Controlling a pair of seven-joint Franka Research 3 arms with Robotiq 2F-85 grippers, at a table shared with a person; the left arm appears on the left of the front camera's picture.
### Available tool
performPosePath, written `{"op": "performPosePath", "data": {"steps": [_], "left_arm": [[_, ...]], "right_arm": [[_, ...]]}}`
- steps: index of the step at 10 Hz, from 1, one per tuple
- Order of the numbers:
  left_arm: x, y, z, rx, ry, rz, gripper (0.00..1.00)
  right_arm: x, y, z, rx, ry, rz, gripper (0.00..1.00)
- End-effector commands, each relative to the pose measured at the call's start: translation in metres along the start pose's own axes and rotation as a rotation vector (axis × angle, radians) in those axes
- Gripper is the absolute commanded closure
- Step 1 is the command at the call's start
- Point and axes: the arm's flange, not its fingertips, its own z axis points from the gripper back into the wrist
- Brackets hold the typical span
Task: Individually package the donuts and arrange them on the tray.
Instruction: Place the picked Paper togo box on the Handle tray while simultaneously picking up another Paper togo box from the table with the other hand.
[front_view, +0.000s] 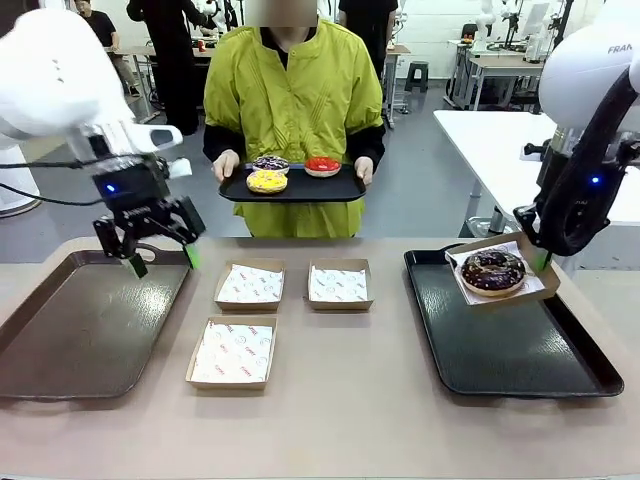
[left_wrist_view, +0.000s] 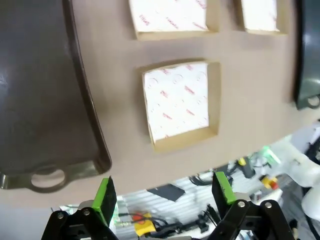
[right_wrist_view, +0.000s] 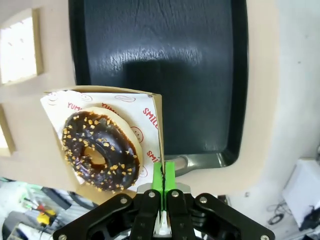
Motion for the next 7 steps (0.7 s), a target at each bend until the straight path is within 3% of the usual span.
{"op": "performPosePath", "data": {"steps": [1,5,7], "left_arm": [[0.011,-0.007,-0.03,0.123,-0.055,0.064,0.0],[0.014,-0.022,-0.088,0.178,-0.125,0.082,0.0],[0.005,-0.023,-0.091,0.105,-0.139,0.056,0.0]], "right_arm": [[0.0,0.005,0.007,-0.002,-0.007,0.0,0.99],[0.0,0.005,0.007,-0.002,-0.007,0.0,0.99],[0.0,0.005,0.007,-0.002,-0.007,0.0,0.99]]}}
